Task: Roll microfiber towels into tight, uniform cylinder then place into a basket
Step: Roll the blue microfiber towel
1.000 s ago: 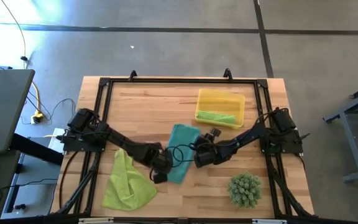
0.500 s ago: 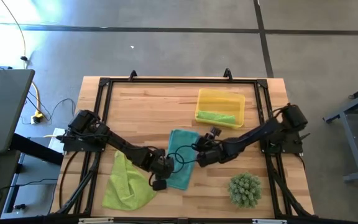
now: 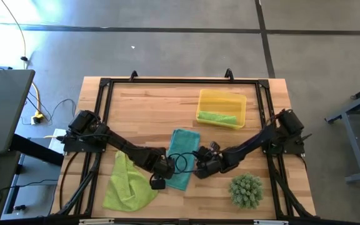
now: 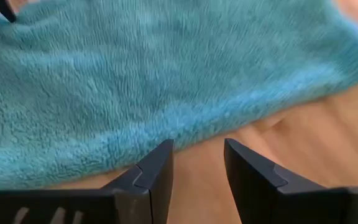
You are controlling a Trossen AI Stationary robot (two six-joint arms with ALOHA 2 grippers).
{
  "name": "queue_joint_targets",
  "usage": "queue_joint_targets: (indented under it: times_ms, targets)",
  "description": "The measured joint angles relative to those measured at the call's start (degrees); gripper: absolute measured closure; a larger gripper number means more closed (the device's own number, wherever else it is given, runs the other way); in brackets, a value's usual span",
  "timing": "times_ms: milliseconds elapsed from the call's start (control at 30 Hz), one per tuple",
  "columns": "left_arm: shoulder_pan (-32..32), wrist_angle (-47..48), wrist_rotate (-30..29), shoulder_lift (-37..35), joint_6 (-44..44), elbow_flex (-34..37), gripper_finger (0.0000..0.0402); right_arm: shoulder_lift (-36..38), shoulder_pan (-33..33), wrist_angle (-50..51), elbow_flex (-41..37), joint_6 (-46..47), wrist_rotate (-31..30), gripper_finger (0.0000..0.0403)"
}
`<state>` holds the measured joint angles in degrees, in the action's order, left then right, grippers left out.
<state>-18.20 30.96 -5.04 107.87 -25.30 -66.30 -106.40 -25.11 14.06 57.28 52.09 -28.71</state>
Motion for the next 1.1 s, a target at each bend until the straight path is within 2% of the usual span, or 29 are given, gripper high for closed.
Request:
queue_joint_targets:
  times_ms: [233, 600, 800, 967, 1100]
  targets:
    - [-1.77, -1.23, -0.12, 0.02, -4.33, 0.00, 0.0339, -4.27, -0.67, -5.84, 0.09, 0.19, -1.09, 0.0270]
    - [-5.07, -11.91, -1.65, 0.15, -8.52, 0.00, 0.0315, -4.70, -0.21, -2.40, 0.26, -17.76, -4.20, 0.0270]
    - [-5.27, -14.21, -1.77, 0.01, -7.26, -0.02, 0.0306, -1.21, -0.97, 1.85, -0.20, -23.37, -2.35, 0.0270]
    - [-5.48, -13.98, -1.70, -0.01, 0.55, -0.04, 0.0304, 4.31, -4.66, 0.81, -0.02, -24.62, 3.06, 0.0270]
    - [-6.14, -12.80, -1.68, -0.02, 12.01, -0.04, 0.0303, 4.24, -8.95, -1.98, -0.07, -32.18, 5.31, 0.0270]
